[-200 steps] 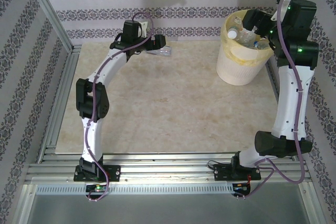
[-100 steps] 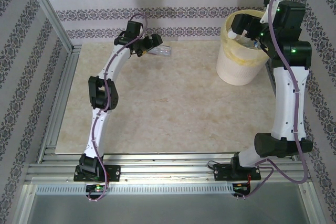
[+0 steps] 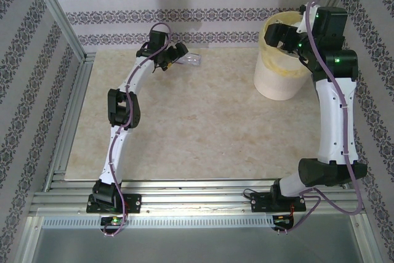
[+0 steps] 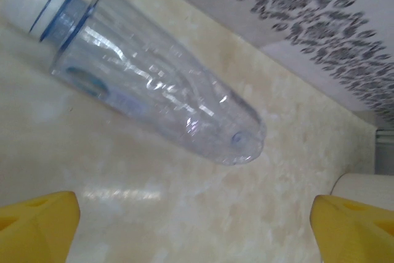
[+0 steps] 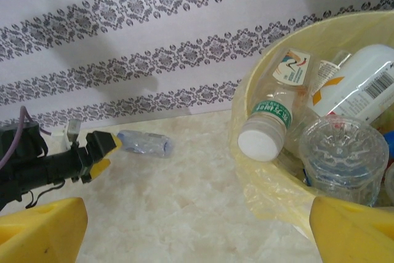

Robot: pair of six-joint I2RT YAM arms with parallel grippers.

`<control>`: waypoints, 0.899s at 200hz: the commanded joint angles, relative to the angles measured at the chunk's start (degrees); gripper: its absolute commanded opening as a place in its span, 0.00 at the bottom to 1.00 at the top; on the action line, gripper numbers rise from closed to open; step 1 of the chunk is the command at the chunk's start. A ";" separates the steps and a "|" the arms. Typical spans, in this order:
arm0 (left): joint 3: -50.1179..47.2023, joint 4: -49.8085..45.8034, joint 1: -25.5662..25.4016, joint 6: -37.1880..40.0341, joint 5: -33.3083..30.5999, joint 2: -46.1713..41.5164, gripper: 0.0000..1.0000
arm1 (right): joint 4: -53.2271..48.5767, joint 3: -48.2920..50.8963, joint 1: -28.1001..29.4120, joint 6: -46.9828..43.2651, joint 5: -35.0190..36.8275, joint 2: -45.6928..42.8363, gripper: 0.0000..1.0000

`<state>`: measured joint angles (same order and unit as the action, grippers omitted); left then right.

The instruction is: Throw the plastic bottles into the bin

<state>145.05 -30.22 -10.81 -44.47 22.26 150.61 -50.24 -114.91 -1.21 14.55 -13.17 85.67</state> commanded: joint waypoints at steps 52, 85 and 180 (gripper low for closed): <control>-4.00 32.96 0.41 -13.35 4.84 2.11 0.57 | 2.74 4.95 0.86 -0.83 -1.49 -2.35 0.93; -3.42 40.87 0.42 -17.59 4.25 5.43 0.56 | 3.55 6.58 0.95 -1.00 -1.52 -2.72 0.93; 8.32 41.65 0.61 -17.68 -1.45 14.33 0.55 | 6.42 12.45 1.04 0.45 -2.89 -4.70 0.93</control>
<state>150.65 8.36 -10.79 -62.46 22.57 165.07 -46.26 -104.09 -0.84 14.59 -14.68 82.94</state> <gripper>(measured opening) 0.552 0.931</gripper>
